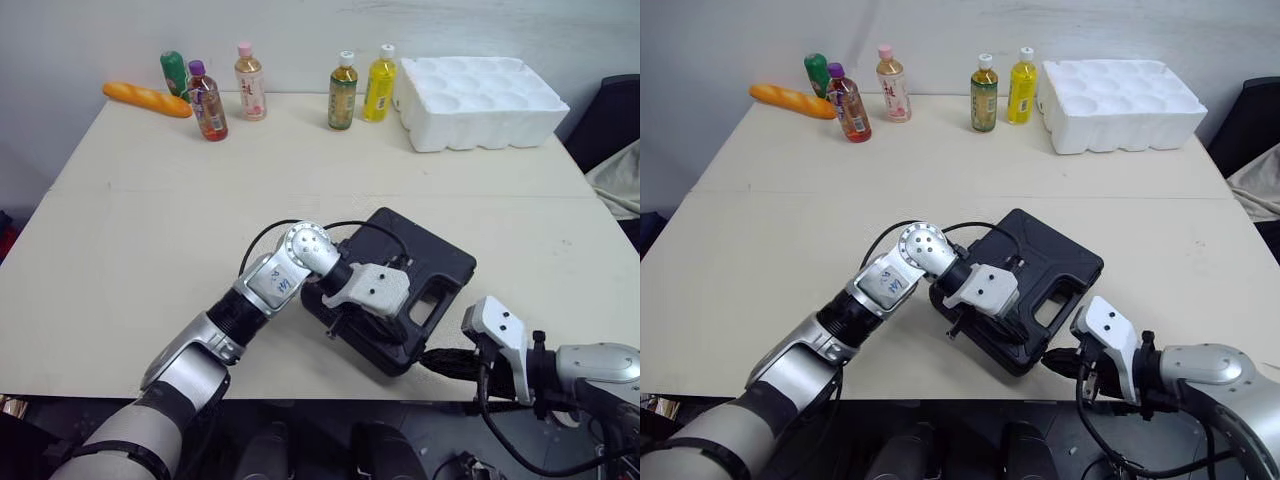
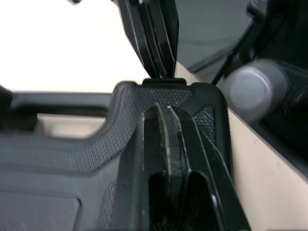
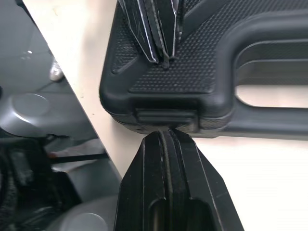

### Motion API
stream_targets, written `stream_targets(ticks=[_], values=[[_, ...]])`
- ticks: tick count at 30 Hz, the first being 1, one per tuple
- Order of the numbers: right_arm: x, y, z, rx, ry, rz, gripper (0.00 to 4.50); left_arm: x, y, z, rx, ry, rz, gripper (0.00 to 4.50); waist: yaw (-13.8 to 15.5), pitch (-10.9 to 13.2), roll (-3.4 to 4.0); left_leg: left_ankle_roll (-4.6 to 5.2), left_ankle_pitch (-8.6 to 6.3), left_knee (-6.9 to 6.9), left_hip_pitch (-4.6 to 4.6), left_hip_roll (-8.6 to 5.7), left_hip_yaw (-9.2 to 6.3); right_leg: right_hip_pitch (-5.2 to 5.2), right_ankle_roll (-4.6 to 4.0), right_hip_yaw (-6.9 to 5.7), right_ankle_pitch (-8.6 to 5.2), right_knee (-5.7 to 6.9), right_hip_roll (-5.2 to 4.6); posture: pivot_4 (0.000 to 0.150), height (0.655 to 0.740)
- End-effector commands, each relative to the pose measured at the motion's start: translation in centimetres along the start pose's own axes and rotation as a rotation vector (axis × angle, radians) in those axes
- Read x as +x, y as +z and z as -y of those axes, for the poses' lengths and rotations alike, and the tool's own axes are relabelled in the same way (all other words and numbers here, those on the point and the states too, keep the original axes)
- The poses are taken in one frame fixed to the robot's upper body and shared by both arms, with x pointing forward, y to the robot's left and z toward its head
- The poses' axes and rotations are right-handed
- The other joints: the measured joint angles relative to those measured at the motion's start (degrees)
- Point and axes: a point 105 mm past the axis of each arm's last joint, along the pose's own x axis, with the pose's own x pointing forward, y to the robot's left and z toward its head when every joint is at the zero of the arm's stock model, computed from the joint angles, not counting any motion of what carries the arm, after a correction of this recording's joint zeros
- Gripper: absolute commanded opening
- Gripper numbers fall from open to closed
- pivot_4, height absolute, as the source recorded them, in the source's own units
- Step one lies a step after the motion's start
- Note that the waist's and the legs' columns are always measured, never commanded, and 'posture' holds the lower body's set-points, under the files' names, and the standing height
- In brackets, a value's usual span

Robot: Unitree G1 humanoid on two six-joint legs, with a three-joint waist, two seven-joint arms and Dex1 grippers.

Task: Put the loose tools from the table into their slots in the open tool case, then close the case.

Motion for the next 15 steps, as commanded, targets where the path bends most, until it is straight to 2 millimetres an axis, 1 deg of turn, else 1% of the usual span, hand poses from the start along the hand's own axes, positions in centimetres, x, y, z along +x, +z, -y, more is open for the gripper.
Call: stream_targets(ticks=[1, 2, 3, 4, 7, 8, 9, 10, 13, 14, 15], values=[[-3.1, 1.8, 1.3, -0.068, -0.071, 0.066, 0.67, -6.0, -0.1, -0.2, -0.230, 0.205, 0.131, 0.92, -0.24, 0.03, 0.05, 0.00, 0.00, -0.01, -0.04, 0.00, 0.00, -0.04, 0.00, 0.00, 0.00, 0.00, 0.00, 0.150, 0.7384], [-4.6, 2.4, 1.9, -0.058, -0.086, 0.093, 1.05, -8.6, 0.0, 0.2, -0.289, 0.293, 0.185, 1.43, -0.49, 0.09, 0.11, -0.01, 0.00, -0.02, -0.07, 0.01, 0.01, -0.08, 0.00, 0.00, 0.00, 0.01, 0.02, 0.150, 0.7384], [-5.9, 2.9, 2.3, -0.055, -0.101, 0.112, 1.54, -10.7, -0.4, 0.8, -0.339, 0.376, 0.213, 1.90, -0.88, 0.17, 0.17, -0.03, 0.02, -0.04, -0.07, 0.01, 0.01, -0.10, 0.00, 0.00, 0.00, 0.03, 0.03, 0.150, 0.7384], [-7.0, 3.2, 2.6, -0.054, -0.115, 0.122, 2.12, -12.6, -0.9, 1.5, -0.377, 0.458, 0.221, 2.41, -1.02, 0.20, 0.22, -0.06, 0.04, -0.06, -0.07, 0.02, 0.00, -0.10, 0.00, 0.00, 0.00, 0.05, 0.03, 0.150, 0.7384], [-9.5, 3.1, 3.1, -0.048, -0.144, 0.110, 3.64, -16.3, -1.3, 4.1, -0.457, 0.611, 0.265, 3.85, -0.50, 0.21, 0.24, -0.10, 0.06, -0.18, -0.05, 0.03, -0.10, -0.02, -0.02, -0.06, -0.01, 0.06, 0.03, 0.150, 0.7384], [-10.6, 2.9, 3.3, -0.037, -0.158, 0.103, 4.18, -18.0, -1.5, 5.7, -0.492, 0.667, 0.286, 4.35, -0.20, 0.21, 0.24, -0.10, 0.06, -0.17, -0.06, 0.00, -0.18, 0.05, -0.02, -0.06, -0.01, 0.03, 0.03, 0.150, 0.7384], [-11.4, 2.7, 3.6, -0.027, -0.170, 0.098, 4.46, -19.2, -1.7, 7.1, -0.517, 0.714, 0.292, 4.50, -0.04, 0.22, 0.26, -0.08, 0.05, -0.15, -0.09, -0.04, -0.21, 0.05, -0.02, -0.05, -0.01, -0.03, 0.00, 0.150, 0.7384], [-12.0, 2.6, 3.8, -0.020, -0.176, 0.095, 4.46, -19.8, -1.8, 7.9, -0.532, 0.743, 0.293, 4.50, 0.02, 0.23, 0.26, -0.04, 0.03, -0.17, -0.13, -0.07, -0.20, 0.03, -0.01, 0.00, -0.01, -0.09, -0.04, 0.150, 0.7384], [-14.0, 2.1, 5.2, 0.011, -0.229, 0.091, 4.46, -22.8, -2.7, 11.2, -0.625, 0.903, 0.296, 4.50, 0.40, 0.25, 0.23, 0.02, -0.07, -0.14, -0.13, -0.12, -0.21, 0.05, -0.01, 0.04, 0.00, -0.35, -0.11, 0.150, 0.7384], [-14.3, 2.0, 5.5, 0.016, -0.237, 0.090, 4.46, -23.4, -2.7, 11.9, -0.643, 0.935, 0.301, 4.50, 0.51, 0.25, 0.23, 0.03, -0.09, -0.14, -0.12, -0.14, -0.22, 0.04, 0.00, 0.06, 0.00, -0.33, -0.17, 0.150, 0.7384], [-14.7, 2.0, 6.0, 0.017, -0.247, 0.094, 4.46, -24.5, -3.1, 13.0, -0.663, 0.999, 0.295, 4.50, 0.55, 0.25, 0.23, 0.02, -0.11, -0.15, -0.10, -0.15, -0.24, 0.05, 0.00, 0.05, 0.00, -0.33, -0.20, 0.150, 0.7384]])
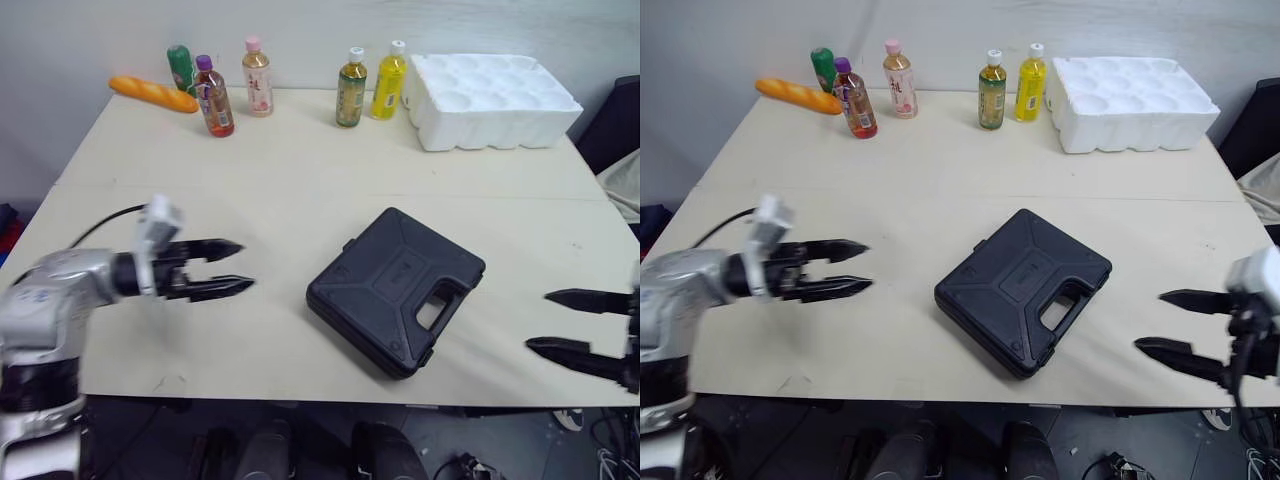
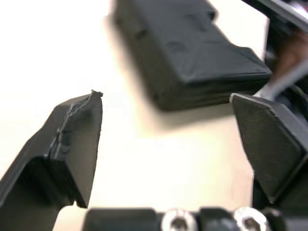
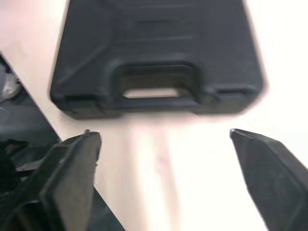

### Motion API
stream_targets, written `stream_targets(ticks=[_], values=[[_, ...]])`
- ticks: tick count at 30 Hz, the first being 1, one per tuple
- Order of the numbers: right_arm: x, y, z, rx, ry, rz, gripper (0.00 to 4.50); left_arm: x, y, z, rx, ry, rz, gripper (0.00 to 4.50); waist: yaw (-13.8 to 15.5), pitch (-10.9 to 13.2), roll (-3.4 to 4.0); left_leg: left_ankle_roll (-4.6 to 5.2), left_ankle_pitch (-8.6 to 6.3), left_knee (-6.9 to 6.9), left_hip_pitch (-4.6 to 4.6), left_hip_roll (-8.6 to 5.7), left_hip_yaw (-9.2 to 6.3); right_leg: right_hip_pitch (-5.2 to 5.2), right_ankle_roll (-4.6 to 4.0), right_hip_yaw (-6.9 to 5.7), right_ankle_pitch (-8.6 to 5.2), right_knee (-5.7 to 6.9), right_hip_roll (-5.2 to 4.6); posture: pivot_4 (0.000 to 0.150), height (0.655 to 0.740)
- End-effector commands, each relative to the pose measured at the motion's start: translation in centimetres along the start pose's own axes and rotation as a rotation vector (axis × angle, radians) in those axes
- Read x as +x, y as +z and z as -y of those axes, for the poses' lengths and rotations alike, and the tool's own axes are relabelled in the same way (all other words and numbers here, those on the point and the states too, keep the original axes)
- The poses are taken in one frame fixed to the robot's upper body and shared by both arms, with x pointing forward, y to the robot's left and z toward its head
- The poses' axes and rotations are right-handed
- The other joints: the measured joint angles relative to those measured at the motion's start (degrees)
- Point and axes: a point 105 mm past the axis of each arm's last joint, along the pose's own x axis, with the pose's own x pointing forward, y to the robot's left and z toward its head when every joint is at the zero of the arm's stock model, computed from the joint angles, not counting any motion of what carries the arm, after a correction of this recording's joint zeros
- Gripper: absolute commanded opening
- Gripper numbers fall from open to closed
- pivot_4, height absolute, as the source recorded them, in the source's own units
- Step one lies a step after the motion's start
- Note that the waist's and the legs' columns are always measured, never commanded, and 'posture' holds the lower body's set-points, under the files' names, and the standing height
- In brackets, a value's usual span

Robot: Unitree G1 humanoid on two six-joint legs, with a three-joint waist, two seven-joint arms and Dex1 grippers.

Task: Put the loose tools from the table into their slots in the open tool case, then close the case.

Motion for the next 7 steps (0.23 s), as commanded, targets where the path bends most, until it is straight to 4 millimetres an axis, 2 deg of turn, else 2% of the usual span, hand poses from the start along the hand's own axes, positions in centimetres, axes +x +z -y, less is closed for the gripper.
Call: stream_targets(ticks=[1, 3, 7], values=[[-1.4, 0.5, 1.7, -0.030, -0.049, 0.018, 4.46, -4.2, 1.2, 0.1, 0.024, 0.137, 0.063, 4.50, -0.08, 0.01, 0.02, -0.03, -0.02, 0.00, 0.01, 0.00, -0.01, 0.00, 0.00, 0.00, 0.00, 0.01, -0.02, 0.150, 0.7384], [-1.6, 0.7, 2.8, -0.044, -0.078, 0.021, 4.46, -6.6, 0.6, 0.0, 0.021, 0.228, 0.059, 4.50, -0.23, 0.05, 0.09, -0.38, -0.22, -0.13, 0.06, -0.01, 0.01, -0.06, -0.06, 0.01, -0.03, 0.01, -0.06, 0.150, 0.7384], [-1.3, 0.7, 3.5, -0.071, -0.063, 0.020, 4.46, -7.4, -1.1, 0.6, 0.000, 0.263, -0.017, 4.50, -0.31, 0.10, 0.19, -0.56, -0.11, -0.66, 0.16, -0.04, 0.08, -0.18, -0.20, 0.01, -0.11, -0.07, -0.09, 0.150, 0.7384]])
